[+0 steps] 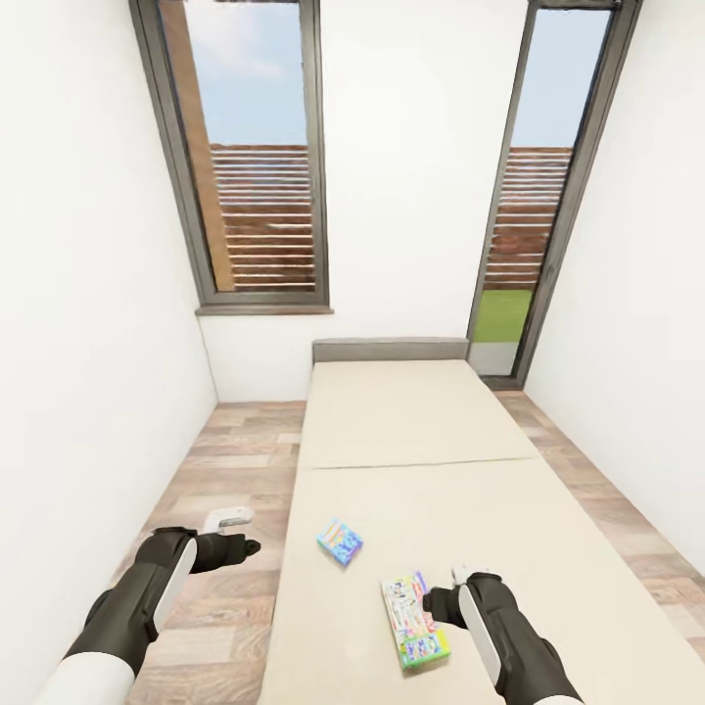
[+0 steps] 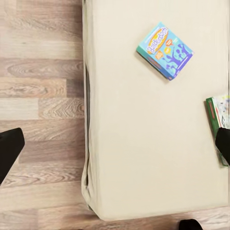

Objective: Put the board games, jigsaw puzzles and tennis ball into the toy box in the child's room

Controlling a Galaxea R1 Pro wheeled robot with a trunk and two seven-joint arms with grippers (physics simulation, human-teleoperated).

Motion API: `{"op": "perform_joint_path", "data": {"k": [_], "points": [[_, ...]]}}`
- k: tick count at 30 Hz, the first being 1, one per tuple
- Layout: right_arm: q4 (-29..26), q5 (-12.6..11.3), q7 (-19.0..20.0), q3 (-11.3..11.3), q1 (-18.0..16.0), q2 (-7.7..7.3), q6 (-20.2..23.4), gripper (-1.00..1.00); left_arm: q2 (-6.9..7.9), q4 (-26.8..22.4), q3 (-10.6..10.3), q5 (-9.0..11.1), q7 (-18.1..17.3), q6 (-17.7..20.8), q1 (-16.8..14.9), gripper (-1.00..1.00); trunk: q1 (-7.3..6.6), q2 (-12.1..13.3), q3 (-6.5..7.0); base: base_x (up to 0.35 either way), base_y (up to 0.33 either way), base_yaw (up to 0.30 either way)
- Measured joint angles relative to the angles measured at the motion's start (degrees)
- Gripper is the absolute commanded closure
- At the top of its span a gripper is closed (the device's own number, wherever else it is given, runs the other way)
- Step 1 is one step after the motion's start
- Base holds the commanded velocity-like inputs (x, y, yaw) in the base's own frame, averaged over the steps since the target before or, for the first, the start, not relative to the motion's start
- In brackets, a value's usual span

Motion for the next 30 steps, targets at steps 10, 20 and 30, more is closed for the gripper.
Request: {"op": "perform_joint_path", "data": {"k": [10, 20, 30], "points": [[0.0, 0.0, -0.1, 0.1, 0.0, 0.06, -1.6, -1.00, -0.04, 0.0, 0.0, 0.0, 0.0, 0.0, 0.0, -1.00, 0.00, 0.0, 0.09, 0.116, -0.048, -0.045], [0.1, 0.0, -0.1, 0.1, 0.0, 0.07, -2.3, -1.00, -0.12, 0.0, -0.1, 0.0, 0.1, 0.0, 0.0, -1.00, 0.01, 0.0, 0.09, 0.100, -0.002, 0.024], [0.1, 0.0, -0.1, 0.1, 0.0, 0.06, -2.4, -1.00, -0.17, 0.0, -0.1, 0.0, 0.1, 0.0, 0.0, -1.00, 0.01, 0.0, 0.06, 0.072, 0.000, 0.177]]}}
